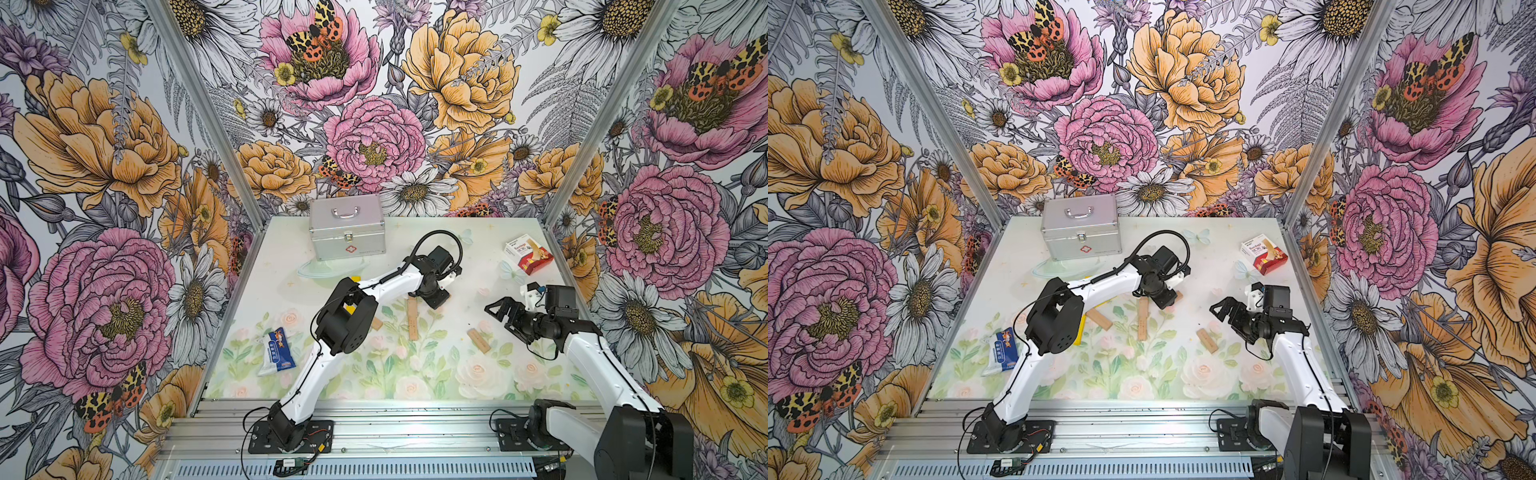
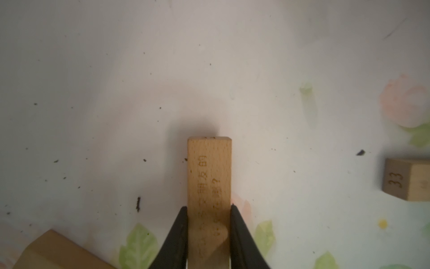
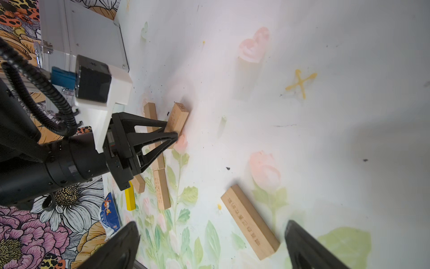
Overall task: Assemble the letter k with building blocks
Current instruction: Pick up the building block from the center of the board.
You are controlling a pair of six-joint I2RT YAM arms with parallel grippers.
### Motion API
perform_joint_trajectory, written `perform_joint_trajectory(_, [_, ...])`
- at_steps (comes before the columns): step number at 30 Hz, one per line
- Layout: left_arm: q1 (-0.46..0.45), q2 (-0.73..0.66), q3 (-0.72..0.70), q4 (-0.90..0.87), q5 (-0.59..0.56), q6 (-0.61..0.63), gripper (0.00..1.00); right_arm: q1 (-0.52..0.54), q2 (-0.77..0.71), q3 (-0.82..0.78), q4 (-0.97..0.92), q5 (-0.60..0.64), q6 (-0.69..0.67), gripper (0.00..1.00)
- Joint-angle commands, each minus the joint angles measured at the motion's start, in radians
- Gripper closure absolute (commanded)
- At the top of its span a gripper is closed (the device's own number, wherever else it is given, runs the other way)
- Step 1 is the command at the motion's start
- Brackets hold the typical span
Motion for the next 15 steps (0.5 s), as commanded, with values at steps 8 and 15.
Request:
perform_joint_trajectory(8, [0.011,-0.108,-0.023,-0.004,-0.021,-0.108,1.0,0.045,0.017,0.049,0.01,0.044,-0.002,0.01])
perform_joint_trajectory(15, [0.022,-0.141,-0.075,-0.003,-0.037,-0.137,1.0,0.082,0.027,0.041,0.028,0.07,0.019,0.01])
